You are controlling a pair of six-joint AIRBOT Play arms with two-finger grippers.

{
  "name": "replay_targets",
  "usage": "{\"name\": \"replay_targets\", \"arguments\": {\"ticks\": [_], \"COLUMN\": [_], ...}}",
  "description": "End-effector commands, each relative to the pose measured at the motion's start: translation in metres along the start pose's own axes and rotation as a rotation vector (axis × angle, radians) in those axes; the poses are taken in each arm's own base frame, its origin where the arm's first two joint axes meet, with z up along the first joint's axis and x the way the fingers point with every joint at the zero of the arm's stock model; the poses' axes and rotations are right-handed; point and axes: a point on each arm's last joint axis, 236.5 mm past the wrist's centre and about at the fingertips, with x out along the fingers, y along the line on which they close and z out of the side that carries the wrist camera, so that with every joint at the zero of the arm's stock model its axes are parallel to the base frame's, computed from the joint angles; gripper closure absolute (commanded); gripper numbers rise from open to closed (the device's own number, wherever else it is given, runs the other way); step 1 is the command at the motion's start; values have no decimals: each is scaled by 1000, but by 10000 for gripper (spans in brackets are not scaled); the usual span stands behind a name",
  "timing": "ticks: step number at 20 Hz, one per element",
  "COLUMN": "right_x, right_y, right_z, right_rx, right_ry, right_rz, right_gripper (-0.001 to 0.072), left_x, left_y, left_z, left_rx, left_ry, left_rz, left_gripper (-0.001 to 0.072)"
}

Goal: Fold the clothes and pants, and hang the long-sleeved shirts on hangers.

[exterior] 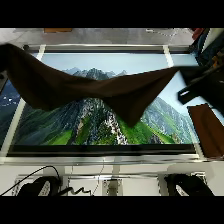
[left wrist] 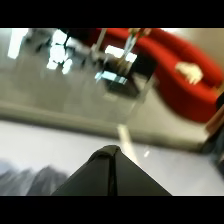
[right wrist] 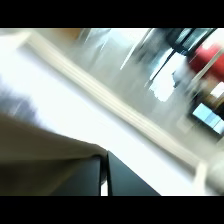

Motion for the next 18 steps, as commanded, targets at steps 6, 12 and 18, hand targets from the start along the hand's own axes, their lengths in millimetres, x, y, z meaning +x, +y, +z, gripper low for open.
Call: {"name": "replay_targets", "arguments": {"ticks": [6, 12, 18], "right_x": [-91, -103, 48], "right_y": [-54, -66, -31], "right_z": [72, 94, -13], "right_rx": [-98, -94, -132], "right_ry": [-72, -112, 273], "right_rz": [-112, -135, 20], "right_gripper": [698, 699, 697], "left_x": [-113, -130, 28], "left_y": [-66, -70, 49], "left_z": [95, 92, -21], "left_rx": [100, 186, 25], "left_ry": [-394, -396, 16], "left_rz": [-56, -24, 116], "left_gripper": [691, 692, 693]}}
